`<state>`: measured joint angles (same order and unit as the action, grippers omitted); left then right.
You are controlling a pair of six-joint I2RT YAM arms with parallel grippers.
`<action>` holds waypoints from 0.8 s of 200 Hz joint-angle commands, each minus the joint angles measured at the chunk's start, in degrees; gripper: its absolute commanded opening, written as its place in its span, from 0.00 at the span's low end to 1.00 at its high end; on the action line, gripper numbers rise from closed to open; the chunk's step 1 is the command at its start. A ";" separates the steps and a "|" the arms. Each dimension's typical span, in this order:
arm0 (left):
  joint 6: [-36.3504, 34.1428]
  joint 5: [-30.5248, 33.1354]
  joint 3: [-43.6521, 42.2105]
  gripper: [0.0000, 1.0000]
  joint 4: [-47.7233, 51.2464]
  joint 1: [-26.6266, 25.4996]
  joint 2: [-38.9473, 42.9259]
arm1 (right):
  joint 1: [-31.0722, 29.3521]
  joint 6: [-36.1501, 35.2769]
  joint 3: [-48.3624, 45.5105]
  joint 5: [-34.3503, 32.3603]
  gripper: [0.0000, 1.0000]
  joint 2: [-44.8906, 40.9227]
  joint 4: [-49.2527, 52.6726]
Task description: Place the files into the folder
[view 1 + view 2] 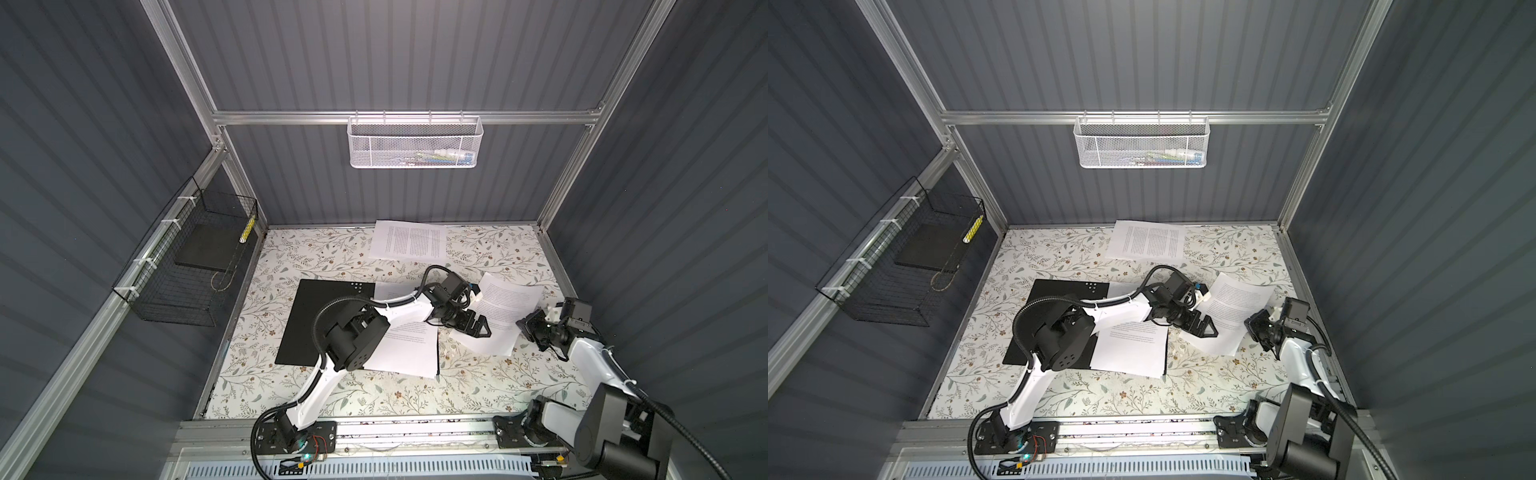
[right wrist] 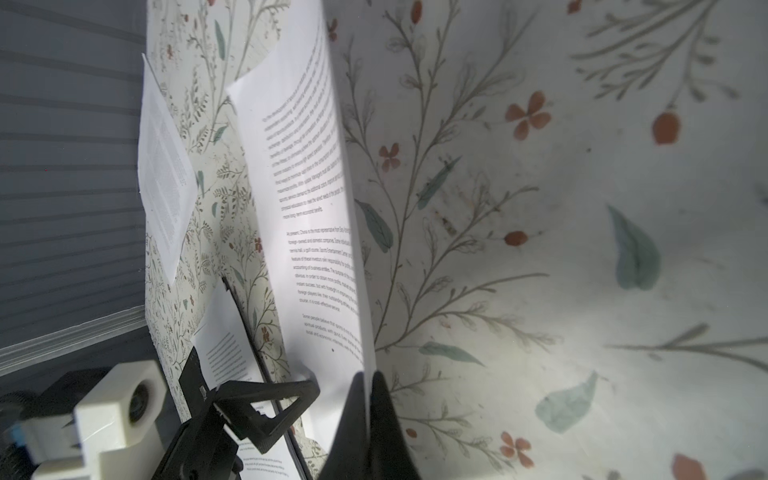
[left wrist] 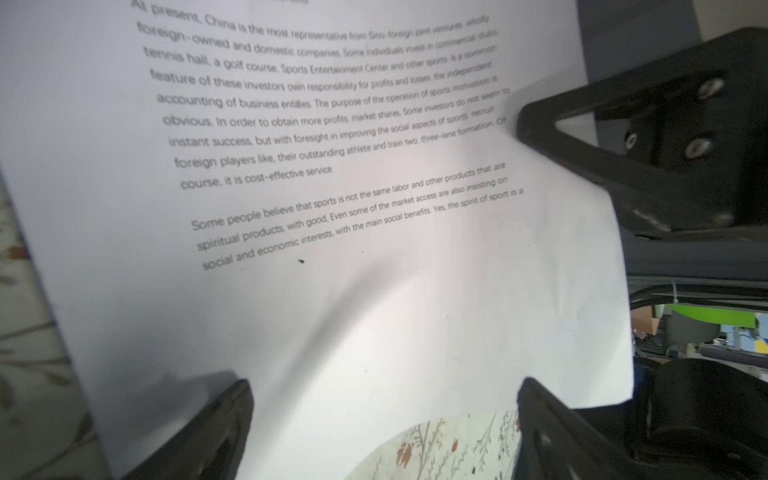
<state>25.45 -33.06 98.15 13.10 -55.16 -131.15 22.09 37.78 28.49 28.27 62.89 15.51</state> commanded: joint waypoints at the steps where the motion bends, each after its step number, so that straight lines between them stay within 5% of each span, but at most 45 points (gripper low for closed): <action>1: 5.95 -7.51 0.63 1.00 -3.16 -0.02 7.46 | 0.23 -2.36 1.12 0.89 0.00 -4.40 2.97; 25: 12.13 -7.04 -6.73 1.00 -17.86 0.03 19.67 | -1.45 -5.18 6.19 -0.85 0.00 -7.33 8.71; 59: 7.71 10.14 -20.99 1.00 -23.16 0.03 36.31 | -8.86 -7.17 16.93 -9.53 0.00 -9.57 15.00; 107: -7.01 33.21 -33.63 1.00 -8.91 0.04 56.99 | -28.99 -10.43 36.52 -21.72 0.00 0.08 21.55; 160: -20.60 58.11 -46.21 1.00 6.06 0.09 79.38 | -50.97 -6.61 53.22 -23.24 0.00 12.99 20.70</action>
<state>13.63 9.69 55.75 11.33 -55.13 -59.44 -21.56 29.26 76.75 5.87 72.93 35.70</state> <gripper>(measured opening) 0.998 0.046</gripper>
